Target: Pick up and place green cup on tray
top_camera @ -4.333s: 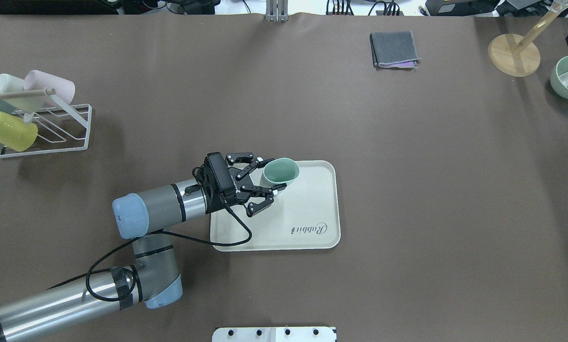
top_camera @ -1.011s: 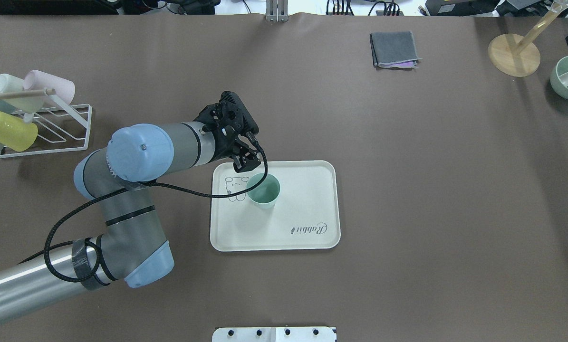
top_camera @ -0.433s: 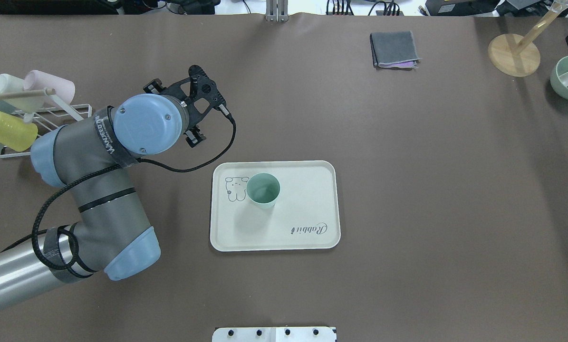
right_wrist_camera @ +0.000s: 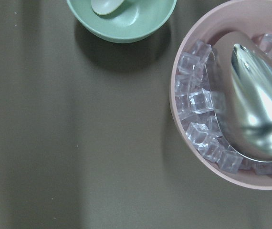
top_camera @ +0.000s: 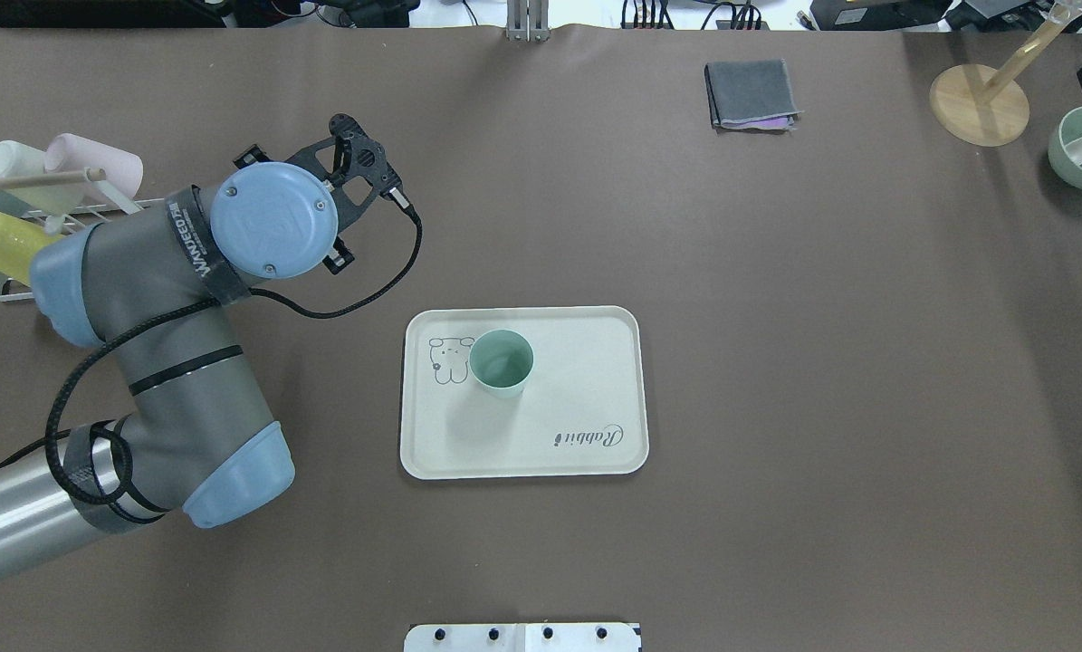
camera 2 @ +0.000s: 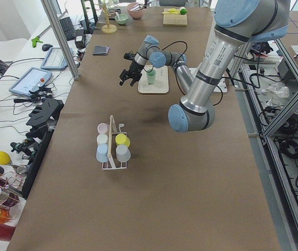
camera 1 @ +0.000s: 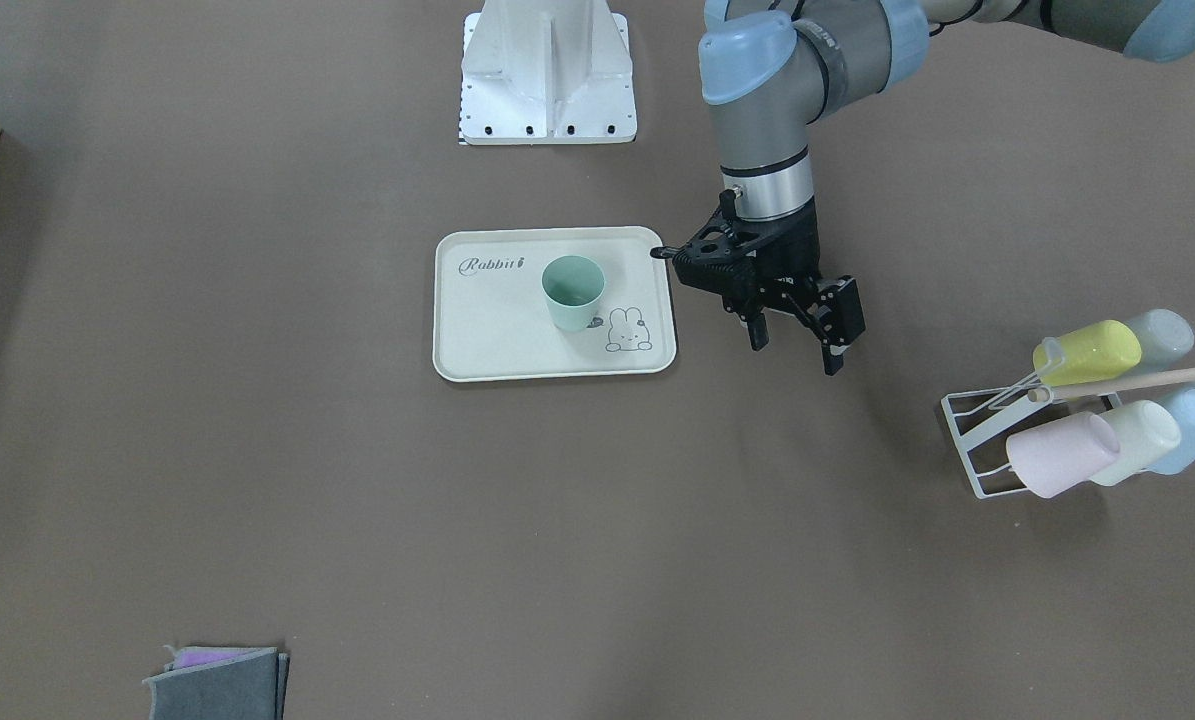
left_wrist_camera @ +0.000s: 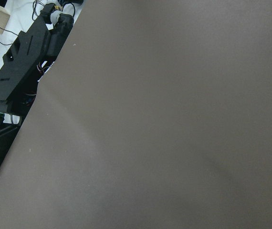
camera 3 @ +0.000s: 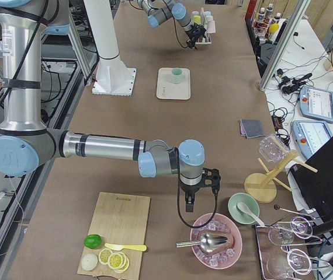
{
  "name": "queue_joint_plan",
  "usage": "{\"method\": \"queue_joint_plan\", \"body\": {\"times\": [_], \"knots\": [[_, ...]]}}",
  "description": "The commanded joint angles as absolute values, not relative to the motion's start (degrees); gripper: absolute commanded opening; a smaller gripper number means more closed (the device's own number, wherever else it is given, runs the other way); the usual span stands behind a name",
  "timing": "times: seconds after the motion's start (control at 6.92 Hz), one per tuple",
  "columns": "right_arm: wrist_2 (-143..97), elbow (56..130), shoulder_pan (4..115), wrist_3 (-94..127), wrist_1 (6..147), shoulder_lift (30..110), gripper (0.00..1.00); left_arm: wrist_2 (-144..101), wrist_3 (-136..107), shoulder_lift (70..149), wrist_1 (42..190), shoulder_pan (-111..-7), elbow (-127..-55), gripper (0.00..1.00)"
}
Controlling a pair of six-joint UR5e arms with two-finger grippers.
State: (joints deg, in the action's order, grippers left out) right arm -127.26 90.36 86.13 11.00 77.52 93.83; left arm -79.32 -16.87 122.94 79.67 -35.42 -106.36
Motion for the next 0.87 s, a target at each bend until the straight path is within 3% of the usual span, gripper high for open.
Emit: {"method": "queue_joint_plan", "body": {"times": [0.0,0.29,0.72], "knots": [[-127.35,90.09,86.13,10.99,77.52,94.22,1.0,-94.05,-18.28,122.78,79.89,-41.88,-108.45,0.99],[-127.27,90.0,85.87,10.99,77.61,94.39,1.0,-114.67,-17.93,120.25,79.72,-54.34,-108.46,0.99],[-127.62,90.0,85.61,11.34,77.69,94.39,1.0,-130.99,-17.93,109.9,79.45,-70.35,-109.43,0.99]]}}
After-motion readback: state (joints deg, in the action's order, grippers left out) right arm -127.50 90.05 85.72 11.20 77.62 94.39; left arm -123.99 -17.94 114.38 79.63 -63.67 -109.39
